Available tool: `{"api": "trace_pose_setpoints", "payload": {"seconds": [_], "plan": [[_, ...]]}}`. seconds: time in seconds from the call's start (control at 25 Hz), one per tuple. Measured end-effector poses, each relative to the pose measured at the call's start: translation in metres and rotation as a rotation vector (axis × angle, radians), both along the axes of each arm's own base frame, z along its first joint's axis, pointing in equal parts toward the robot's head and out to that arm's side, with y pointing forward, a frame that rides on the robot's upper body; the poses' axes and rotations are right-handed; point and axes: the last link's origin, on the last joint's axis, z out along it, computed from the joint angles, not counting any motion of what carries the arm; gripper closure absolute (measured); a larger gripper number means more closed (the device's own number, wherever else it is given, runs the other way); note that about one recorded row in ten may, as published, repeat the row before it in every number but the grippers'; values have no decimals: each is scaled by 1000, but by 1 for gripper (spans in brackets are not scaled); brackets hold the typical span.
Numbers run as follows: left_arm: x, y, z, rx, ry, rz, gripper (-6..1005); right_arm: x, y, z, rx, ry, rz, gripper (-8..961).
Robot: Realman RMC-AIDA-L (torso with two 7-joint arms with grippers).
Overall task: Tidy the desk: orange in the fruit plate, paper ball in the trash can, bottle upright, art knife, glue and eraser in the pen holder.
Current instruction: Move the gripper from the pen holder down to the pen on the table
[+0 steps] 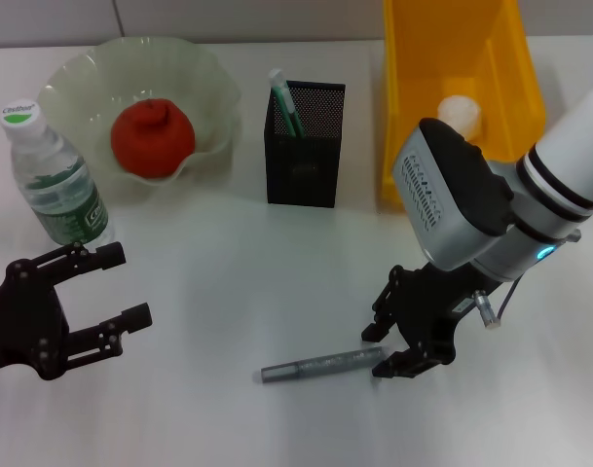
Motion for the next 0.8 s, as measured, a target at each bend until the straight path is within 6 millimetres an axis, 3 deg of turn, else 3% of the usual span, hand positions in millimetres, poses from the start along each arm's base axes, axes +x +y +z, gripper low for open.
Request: {"api": "trace_pose_setpoints", "payload": {"seconds": [0.24,0.8], "plan": [[0,0,0,0,0,-1,230,0,0,-1,2,-7,11,597],[0,1,1,0,1,-3,231,0,0,-3,5,-12,25,618]]}}
